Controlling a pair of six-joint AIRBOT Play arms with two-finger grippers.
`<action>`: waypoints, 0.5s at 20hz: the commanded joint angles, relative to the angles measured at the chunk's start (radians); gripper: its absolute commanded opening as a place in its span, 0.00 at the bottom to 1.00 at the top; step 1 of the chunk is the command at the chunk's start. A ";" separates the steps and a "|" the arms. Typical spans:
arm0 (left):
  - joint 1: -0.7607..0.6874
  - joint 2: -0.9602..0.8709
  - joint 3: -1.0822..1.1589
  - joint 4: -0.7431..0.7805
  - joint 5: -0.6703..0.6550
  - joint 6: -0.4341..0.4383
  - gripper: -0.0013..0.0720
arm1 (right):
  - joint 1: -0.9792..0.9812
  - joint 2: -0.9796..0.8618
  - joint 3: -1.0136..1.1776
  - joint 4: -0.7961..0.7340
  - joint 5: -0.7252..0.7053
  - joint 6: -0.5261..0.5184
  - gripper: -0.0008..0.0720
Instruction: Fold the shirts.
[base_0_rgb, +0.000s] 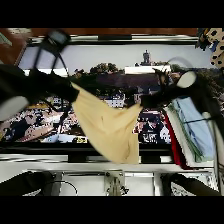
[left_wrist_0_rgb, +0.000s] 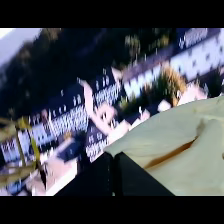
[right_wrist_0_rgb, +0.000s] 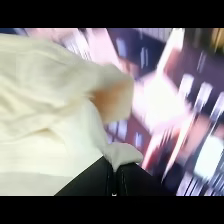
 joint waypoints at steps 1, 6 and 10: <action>0.003 0.002 0.286 0.034 0.233 0.014 0.07 | 0.001 0.204 0.338 -0.079 -0.275 -0.042 0.10; 0.005 0.074 0.488 0.034 0.542 0.014 0.07 | 0.001 0.377 0.629 -0.116 -0.613 -0.029 0.10; 0.028 0.190 0.391 0.034 0.543 0.014 0.07 | 0.001 0.439 0.651 -0.117 -0.432 0.027 0.10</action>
